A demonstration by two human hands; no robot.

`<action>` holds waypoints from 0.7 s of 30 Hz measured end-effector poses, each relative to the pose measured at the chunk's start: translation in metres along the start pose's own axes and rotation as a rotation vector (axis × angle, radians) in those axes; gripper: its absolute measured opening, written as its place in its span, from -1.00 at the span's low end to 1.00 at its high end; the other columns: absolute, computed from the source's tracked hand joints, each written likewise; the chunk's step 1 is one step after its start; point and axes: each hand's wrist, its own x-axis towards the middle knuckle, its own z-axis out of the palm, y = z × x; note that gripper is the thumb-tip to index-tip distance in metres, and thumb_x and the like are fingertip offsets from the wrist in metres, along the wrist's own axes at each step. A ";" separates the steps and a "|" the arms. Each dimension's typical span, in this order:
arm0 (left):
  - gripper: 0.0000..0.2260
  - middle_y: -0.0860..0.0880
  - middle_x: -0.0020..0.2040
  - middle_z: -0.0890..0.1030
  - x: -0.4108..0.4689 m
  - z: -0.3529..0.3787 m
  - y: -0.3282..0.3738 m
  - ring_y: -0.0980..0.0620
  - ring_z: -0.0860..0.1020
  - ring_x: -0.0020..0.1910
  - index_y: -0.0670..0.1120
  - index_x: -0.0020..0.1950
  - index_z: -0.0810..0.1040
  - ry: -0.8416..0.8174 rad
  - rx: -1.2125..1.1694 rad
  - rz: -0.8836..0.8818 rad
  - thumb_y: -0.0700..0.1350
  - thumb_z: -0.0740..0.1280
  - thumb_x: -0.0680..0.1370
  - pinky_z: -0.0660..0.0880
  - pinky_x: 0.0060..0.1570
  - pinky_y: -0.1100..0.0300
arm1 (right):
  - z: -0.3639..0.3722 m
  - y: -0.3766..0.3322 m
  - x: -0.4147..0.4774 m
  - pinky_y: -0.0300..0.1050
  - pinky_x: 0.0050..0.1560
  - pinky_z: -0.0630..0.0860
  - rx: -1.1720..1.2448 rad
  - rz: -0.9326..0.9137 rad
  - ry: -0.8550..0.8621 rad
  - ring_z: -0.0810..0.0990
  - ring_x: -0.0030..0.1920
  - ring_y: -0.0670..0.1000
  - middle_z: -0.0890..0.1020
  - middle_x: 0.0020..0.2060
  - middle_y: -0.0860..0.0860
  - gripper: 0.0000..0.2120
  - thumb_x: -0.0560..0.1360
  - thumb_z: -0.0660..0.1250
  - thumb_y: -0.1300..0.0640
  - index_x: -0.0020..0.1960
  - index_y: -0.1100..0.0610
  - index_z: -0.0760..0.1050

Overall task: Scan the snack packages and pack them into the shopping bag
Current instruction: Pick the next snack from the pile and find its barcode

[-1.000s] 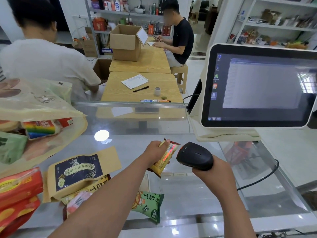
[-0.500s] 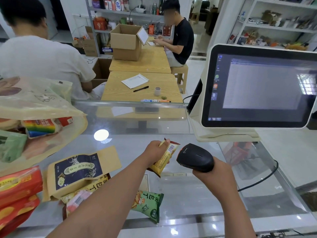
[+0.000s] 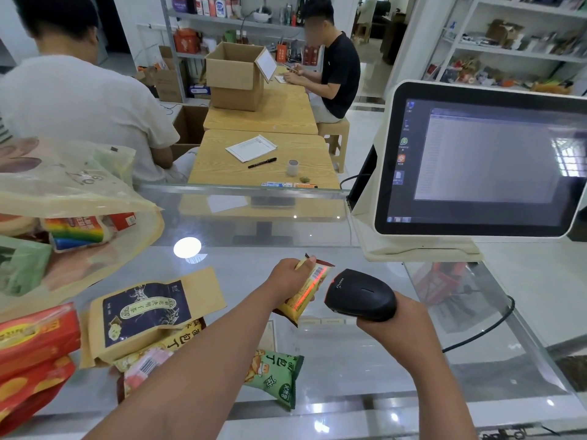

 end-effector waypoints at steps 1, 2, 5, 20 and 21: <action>-0.65 -0.06 -0.20 0.64 -0.001 0.000 0.000 0.02 0.65 -0.36 -0.11 -0.02 0.51 -0.002 -0.017 0.000 0.16 0.16 0.61 0.51 -0.43 0.29 | 0.000 0.000 0.000 -0.23 -0.44 0.35 0.000 0.001 0.002 0.43 -0.45 -0.08 0.49 -0.51 -0.05 -0.80 0.25 0.45 0.21 -0.36 0.07 0.42; -0.65 -0.07 -0.20 0.64 -0.001 0.000 0.000 0.01 0.65 -0.36 -0.12 -0.03 0.52 -0.006 -0.041 0.001 0.14 0.17 0.62 0.51 -0.43 0.29 | 0.000 0.000 0.000 -0.24 -0.44 0.34 -0.004 0.002 0.005 0.42 -0.45 -0.08 0.48 -0.51 -0.06 -0.79 0.25 0.44 0.21 -0.36 0.06 0.41; -0.66 -0.09 -0.21 0.64 -0.002 0.000 0.000 -0.01 0.64 -0.35 -0.13 -0.06 0.53 -0.009 -0.068 0.004 0.12 0.18 0.62 0.52 -0.44 0.28 | 0.001 0.000 -0.001 -0.23 -0.44 0.34 -0.019 0.004 0.021 0.43 -0.45 -0.07 0.48 -0.52 -0.06 -0.78 0.26 0.44 0.21 -0.37 0.06 0.39; -0.60 -0.14 -0.11 0.65 0.004 0.001 -0.005 -0.07 0.66 -0.27 -0.18 0.08 0.53 -0.014 -0.050 0.001 0.16 0.18 0.61 0.61 -0.27 0.17 | 0.003 0.000 0.003 -0.18 -0.45 0.30 -0.046 0.016 0.167 0.48 -0.39 -0.06 0.50 -0.48 -0.05 -0.77 0.28 0.45 0.17 -0.35 0.04 0.38; -0.60 -0.15 -0.11 0.65 0.004 0.001 -0.005 -0.08 0.66 -0.27 -0.18 0.09 0.53 -0.014 -0.050 0.002 0.16 0.18 0.61 0.62 -0.26 0.16 | 0.003 0.000 0.003 -0.19 -0.45 0.29 -0.045 0.014 0.169 0.48 -0.40 -0.06 0.50 -0.48 -0.05 -0.77 0.28 0.45 0.18 -0.35 0.04 0.38</action>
